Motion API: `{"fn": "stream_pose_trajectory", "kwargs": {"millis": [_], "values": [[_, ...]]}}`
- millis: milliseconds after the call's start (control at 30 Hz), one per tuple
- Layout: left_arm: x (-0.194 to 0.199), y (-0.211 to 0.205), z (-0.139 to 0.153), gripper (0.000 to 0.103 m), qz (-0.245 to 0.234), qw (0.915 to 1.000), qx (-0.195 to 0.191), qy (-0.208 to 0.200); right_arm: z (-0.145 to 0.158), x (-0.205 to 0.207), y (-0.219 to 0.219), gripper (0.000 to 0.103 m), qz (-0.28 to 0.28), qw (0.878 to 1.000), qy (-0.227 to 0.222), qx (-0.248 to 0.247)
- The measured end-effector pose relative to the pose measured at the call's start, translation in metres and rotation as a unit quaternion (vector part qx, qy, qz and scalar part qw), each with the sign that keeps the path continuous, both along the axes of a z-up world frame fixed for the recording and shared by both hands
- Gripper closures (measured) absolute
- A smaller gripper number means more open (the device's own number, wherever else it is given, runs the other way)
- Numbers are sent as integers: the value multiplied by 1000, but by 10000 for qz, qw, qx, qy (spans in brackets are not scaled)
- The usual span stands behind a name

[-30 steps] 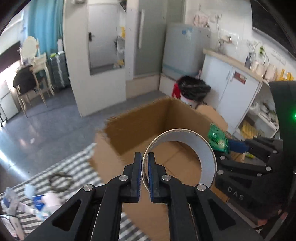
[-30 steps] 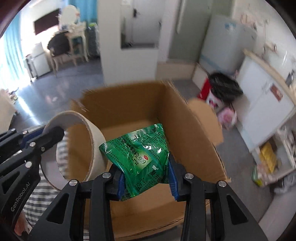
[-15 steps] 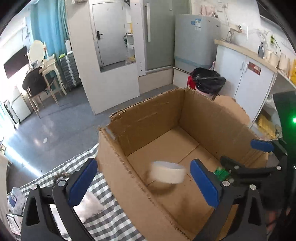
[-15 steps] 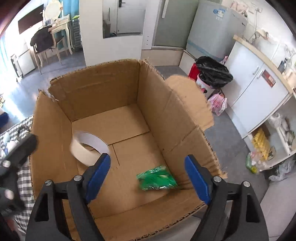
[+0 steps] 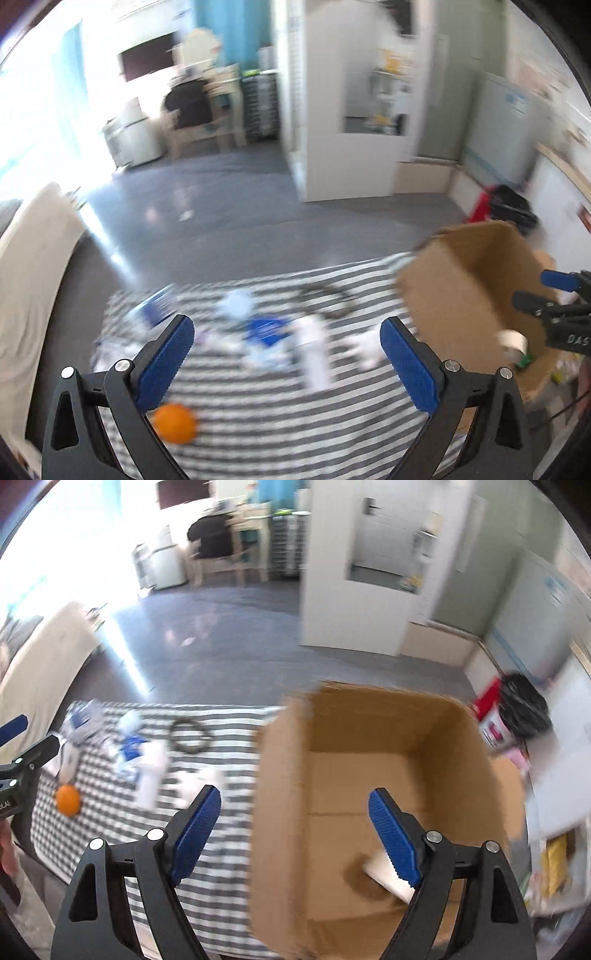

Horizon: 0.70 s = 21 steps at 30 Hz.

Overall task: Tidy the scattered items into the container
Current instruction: 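Carry both items to the cardboard box and open both grippers to drop them, then grasp the white plush bunny with the right gripper while the left grasps the orange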

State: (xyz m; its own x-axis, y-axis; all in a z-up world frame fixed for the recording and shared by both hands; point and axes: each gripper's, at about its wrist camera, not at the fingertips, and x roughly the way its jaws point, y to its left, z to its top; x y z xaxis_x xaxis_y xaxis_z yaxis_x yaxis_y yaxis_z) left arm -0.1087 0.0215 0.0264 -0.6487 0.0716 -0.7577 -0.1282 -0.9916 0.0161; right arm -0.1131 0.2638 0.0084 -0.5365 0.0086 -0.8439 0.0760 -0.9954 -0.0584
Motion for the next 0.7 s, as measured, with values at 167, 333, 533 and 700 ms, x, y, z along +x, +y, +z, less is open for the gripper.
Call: {"fn": "stream_pose_trajectory", "kwargs": {"millis": [167,333,533,700], "values": [[10,-63,-38,0,551,9980,-210,-241,-39,-29,-70,20,528,9973,-478,201],[19,-96,-82,0,661,9957,-323,-566,-93,-47,-101,20,578,9917,-1096,345],[18,-113,-120,0,617,9930,-418,-917,-137,-61,-111,20,388,9861,-1526,534],[8,-114,-148,0,559,9917,-538,-1027,-153,-71,-114,20,295,9833,-1669,669]]}}
